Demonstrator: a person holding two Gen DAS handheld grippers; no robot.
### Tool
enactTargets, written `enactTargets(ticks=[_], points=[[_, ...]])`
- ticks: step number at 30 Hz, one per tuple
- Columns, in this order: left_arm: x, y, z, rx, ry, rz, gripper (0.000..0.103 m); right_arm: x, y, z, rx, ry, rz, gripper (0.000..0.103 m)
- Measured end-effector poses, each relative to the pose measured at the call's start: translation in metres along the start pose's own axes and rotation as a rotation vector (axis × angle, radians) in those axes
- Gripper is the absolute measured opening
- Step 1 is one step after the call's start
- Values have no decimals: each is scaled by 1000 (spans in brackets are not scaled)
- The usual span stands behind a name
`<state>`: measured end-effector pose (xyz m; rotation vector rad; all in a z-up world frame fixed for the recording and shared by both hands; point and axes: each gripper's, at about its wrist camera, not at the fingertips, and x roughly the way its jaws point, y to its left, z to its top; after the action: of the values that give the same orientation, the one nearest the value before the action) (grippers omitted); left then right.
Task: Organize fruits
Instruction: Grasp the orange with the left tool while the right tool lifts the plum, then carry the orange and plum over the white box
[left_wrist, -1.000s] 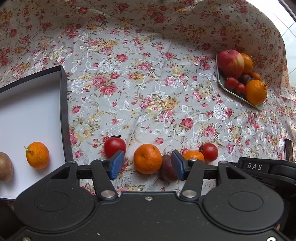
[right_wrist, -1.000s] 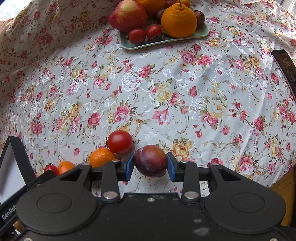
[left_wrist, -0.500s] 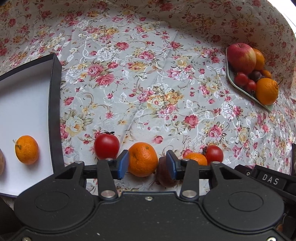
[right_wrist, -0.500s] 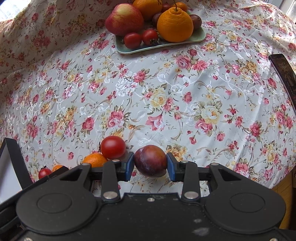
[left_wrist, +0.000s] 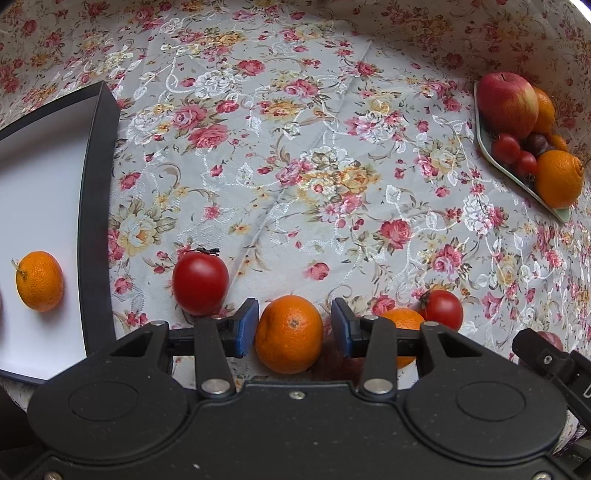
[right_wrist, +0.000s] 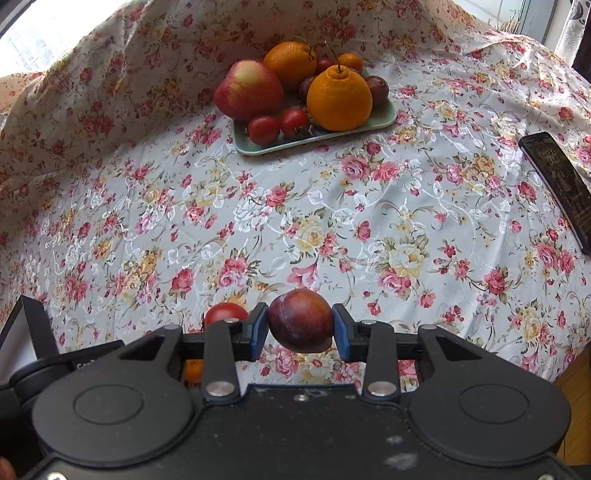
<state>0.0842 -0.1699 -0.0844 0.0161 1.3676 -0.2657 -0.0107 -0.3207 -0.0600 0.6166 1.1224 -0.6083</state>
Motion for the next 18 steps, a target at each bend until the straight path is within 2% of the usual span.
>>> enactTargets(ticks=[4, 13, 18], points=[[3, -7, -3, 17, 21, -16, 50, -5, -3, -1, 6, -31, -6, 38], [3, -17, -9, 69, 30, 3, 48, -4, -15, 1, 47, -22, -3, 38], [1, -15, -11, 64, 37, -24, 47, -7, -11, 0, 36, -27, 7, 38]])
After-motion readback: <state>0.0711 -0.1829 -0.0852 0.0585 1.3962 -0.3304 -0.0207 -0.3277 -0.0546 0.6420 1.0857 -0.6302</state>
